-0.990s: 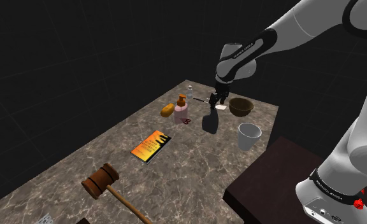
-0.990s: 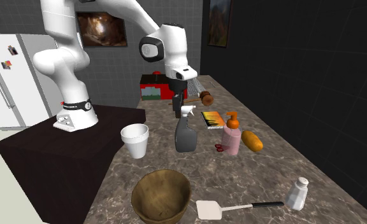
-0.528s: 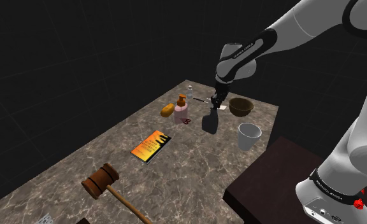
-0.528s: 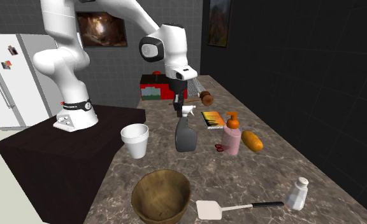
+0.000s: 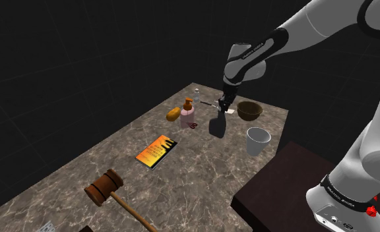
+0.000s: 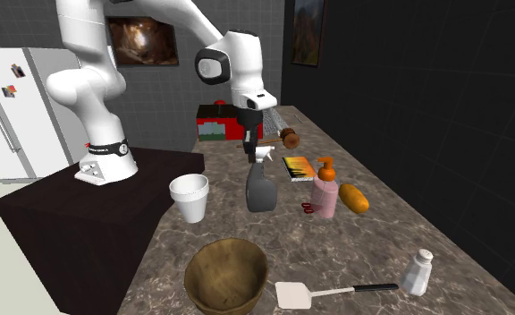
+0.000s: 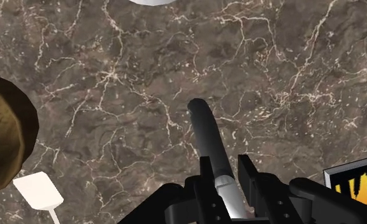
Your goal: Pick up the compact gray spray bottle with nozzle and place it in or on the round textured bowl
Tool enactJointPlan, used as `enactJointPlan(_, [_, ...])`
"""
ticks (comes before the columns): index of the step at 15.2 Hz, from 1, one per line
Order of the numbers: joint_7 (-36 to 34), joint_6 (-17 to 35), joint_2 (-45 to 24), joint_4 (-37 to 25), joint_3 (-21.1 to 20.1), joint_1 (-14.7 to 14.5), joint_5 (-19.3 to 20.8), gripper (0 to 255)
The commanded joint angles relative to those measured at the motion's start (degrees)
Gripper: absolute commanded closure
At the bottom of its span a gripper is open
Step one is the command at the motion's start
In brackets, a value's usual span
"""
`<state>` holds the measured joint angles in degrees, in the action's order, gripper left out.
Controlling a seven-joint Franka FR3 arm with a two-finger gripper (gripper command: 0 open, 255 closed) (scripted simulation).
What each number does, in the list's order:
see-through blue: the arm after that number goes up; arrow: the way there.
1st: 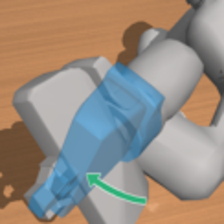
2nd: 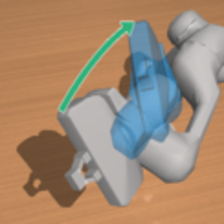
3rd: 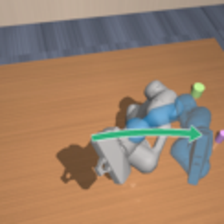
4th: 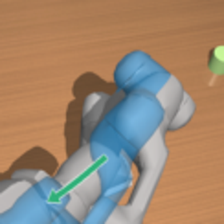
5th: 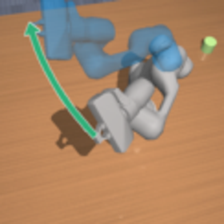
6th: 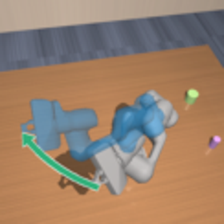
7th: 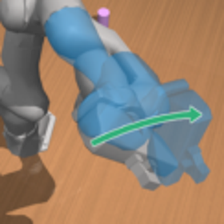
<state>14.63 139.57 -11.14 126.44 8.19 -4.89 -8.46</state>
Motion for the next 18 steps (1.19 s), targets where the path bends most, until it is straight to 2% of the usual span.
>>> enactJointPlan(1, [-0.2,-1.2,0.9,-0.3,0.1,0.0,0.3,255])
enactJointPlan(18, [-2.7,-13.3,8.4,-5.1,0.6,-0.3,3.1,255])
